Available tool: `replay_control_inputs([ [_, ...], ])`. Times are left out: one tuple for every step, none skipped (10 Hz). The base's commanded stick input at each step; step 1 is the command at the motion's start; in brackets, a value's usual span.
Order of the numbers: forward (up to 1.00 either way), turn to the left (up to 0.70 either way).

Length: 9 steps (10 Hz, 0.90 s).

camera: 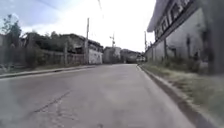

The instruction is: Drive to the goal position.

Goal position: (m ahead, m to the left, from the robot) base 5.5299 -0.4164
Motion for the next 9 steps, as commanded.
replay_control_inputs([
  [0.00, 0.00],
  [0.00, 0.00],
  [0.00, 0.00],
  [0.00, 0.00],
  [0.00, 0.00],
  [0.02, 0.00],
  [0.13, 0.00],
  [0.24, 0.00],
  [0.35, 0.00],
])
